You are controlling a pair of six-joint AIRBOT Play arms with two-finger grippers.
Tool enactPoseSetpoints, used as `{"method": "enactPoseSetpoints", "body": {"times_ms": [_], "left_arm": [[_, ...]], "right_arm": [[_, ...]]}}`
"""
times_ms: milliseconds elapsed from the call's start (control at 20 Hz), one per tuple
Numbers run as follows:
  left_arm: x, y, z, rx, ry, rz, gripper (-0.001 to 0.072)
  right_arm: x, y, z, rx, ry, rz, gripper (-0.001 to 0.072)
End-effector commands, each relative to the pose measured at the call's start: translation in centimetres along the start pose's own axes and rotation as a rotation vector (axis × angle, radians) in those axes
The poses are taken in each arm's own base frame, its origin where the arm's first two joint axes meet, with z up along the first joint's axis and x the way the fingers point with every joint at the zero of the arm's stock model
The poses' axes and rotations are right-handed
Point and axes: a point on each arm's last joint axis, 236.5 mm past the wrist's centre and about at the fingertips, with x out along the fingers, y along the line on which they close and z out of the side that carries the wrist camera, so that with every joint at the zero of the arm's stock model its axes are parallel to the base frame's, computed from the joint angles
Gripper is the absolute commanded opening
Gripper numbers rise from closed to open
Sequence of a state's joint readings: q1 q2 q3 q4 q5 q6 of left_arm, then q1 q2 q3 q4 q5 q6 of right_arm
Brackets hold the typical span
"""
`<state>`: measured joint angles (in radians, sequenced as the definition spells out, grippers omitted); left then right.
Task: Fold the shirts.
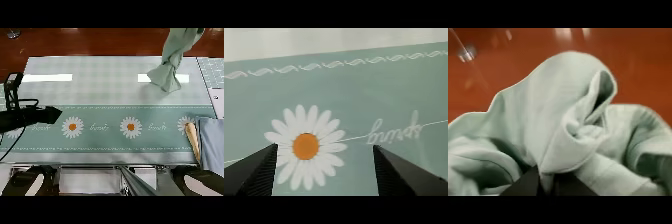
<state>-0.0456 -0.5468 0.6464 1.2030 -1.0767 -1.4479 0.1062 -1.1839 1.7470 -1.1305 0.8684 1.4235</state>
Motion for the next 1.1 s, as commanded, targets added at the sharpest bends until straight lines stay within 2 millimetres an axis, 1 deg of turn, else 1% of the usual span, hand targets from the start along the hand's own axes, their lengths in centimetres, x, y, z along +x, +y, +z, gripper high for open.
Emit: {"method": "enactPoseSetpoints", "body": {"times_ms": [0, 50, 100, 150, 200, 250, 350, 400, 500, 550, 600, 650, 750, 800, 850, 900, 950, 1000, 1050], "left_arm": [[-0.2, -1.9, -0.5, -0.067, -0.074, -0.089, 0.0701], [0.0, -1.8, -0.3, -0.086, -0.078, -0.089, 0.0701], [0.0, -1.8, -0.1, -0.089, -0.088, -0.087, 0.0701], [-0.1, -1.7, 0.3, -0.089, -0.104, -0.084, 0.0701], [-0.1, -1.6, 0.6, -0.090, -0.120, -0.082, 0.0701], [-0.1, -1.5, 1.0, -0.090, -0.134, -0.080, 0.0701], [-0.2, -1.4, 1.5, -0.092, -0.155, -0.077, 0.0701], [-0.2, -1.4, 1.6, -0.092, -0.162, -0.076, 0.0700], [-0.2, -1.4, 1.6, -0.092, -0.160, -0.076, 0.0700], [-0.1, -1.4, 1.6, -0.093, -0.159, -0.075, 0.0700], [0.0, -1.3, 1.6, -0.095, -0.156, -0.074, 0.0700], [0.1, -1.3, 1.5, -0.103, -0.149, -0.074, 0.0700], [0.7, -1.1, 1.2, -0.143, -0.125, -0.073, 0.0700], [1.1, -0.9, 1.1, -0.149, -0.111, -0.071, 0.0700], [1.4, -0.8, 1.0, -0.152, -0.099, -0.069, 0.0700], [1.8, -0.7, 0.8, -0.156, -0.086, -0.067, 0.0701], [2.0, -0.4, 0.7, -0.152, -0.077, -0.059, 0.0701], [2.0, 0.0, 0.7, -0.138, -0.070, -0.039, 0.0701], [1.7, 0.9, 0.8, -0.120, -0.065, -0.001, 0.0701]], "right_arm": [[-7.5, 7.8, 7.2, -0.186, -0.192, 0.081, 0.0025], [-8.4, 9.4, 7.4, -0.215, -0.190, 0.108, 0.0025], [-8.7, 11.0, 6.7, -0.229, -0.162, 0.143, 0.0025], [-8.5, 12.1, 5.2, -0.229, -0.106, 0.175, 0.0025], [-7.5, 12.9, 2.5, -0.228, -0.006, 0.203, 0.0025], [-6.2, 13.7, -0.6, -0.224, 0.096, 0.228, 0.0025], [-2.9, 15.9, -8.3, -0.195, 0.294, 0.287, 0.0025], [-0.8, 17.1, -12.7, -0.170, 0.374, 0.308, 0.0025], [3.3, 19.5, -20.9, -0.068, 0.485, 0.327, 0.0025], [5.1, 21.0, -25.2, -0.010, 0.540, 0.337, 0.0025], [6.4, 22.4, -28.9, 0.043, 0.597, 0.351, 0.0025], [7.5, 24.1, -32.6, 0.090, 0.666, 0.369, 0.0026], [9.2, 26.6, -37.8, 0.214, 0.758, 0.391, 0.0028], [10.0, 27.0, -39.6, 0.277, 0.793, 0.386, 0.0184], [10.5, 26.8, -40.7, 0.335, 0.826, 0.377, 0.0650], [10.8, 25.8, -40.8, 0.354, 0.856, 0.369, 0.0627], [10.9, 24.1, -39.9, 0.362, 0.880, 0.359, 0.0627], [10.7, 21.6, -37.9, 0.367, 0.892, 0.348, 0.0627], [10.2, 18.6, -35.4, 0.367, 0.888, 0.336, 0.0627]]}}
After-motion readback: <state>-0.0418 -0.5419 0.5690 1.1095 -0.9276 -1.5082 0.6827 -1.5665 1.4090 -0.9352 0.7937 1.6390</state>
